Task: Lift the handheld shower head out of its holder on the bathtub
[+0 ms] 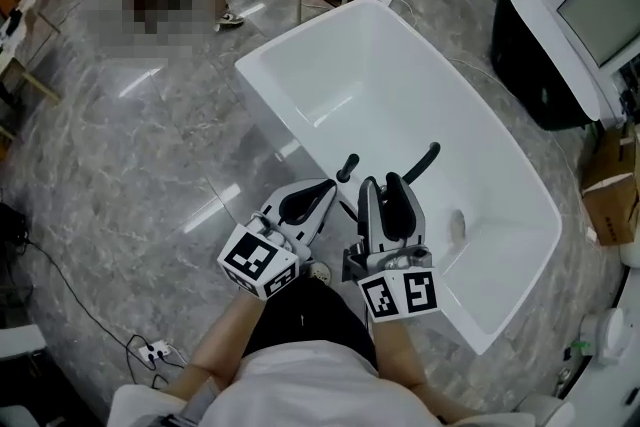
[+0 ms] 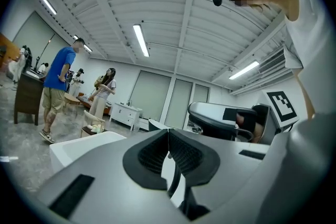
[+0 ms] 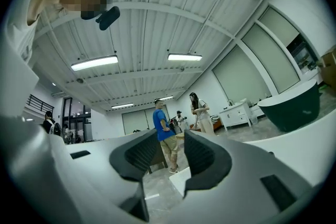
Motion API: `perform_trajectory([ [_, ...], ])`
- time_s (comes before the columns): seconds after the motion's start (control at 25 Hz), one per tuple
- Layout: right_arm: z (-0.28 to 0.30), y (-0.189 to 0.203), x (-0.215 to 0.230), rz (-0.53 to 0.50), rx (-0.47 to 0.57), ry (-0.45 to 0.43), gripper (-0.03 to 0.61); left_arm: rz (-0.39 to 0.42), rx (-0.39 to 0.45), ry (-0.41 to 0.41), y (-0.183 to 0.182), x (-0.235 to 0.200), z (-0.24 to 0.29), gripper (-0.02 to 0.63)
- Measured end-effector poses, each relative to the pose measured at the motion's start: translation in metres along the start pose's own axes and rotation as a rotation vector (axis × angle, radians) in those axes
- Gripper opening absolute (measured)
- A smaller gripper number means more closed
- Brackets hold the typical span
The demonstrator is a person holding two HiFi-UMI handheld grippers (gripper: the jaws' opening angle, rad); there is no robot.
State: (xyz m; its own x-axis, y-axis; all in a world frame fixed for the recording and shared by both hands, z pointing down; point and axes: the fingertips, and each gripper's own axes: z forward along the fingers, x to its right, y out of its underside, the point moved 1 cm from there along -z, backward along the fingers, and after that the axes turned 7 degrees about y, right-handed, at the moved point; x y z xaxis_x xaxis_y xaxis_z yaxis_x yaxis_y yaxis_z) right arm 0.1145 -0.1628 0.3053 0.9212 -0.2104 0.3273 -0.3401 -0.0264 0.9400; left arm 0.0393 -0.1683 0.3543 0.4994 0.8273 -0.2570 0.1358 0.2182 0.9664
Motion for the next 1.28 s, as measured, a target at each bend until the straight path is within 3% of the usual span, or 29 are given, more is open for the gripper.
perform_trajectory([
  [0.08, 0.009, 0.001, 0.008, 0.008, 0.011, 0.044, 0.176, -0.011, -0.008, 0.000, 0.004, -0.010, 0.004, 0.012],
  [0.48, 0.043, 0.061, 0.036, -0.121, -0.113, 0.163, 0.176, -0.103, -0.059, 0.006, 0.050, -0.055, 0.023, 0.012],
  [1.28, 0.076, 0.170, 0.087, -0.140, -0.240, 0.278, 0.176, -0.205, -0.166, 0.058, 0.141, -0.107, 0.050, 0.012],
])
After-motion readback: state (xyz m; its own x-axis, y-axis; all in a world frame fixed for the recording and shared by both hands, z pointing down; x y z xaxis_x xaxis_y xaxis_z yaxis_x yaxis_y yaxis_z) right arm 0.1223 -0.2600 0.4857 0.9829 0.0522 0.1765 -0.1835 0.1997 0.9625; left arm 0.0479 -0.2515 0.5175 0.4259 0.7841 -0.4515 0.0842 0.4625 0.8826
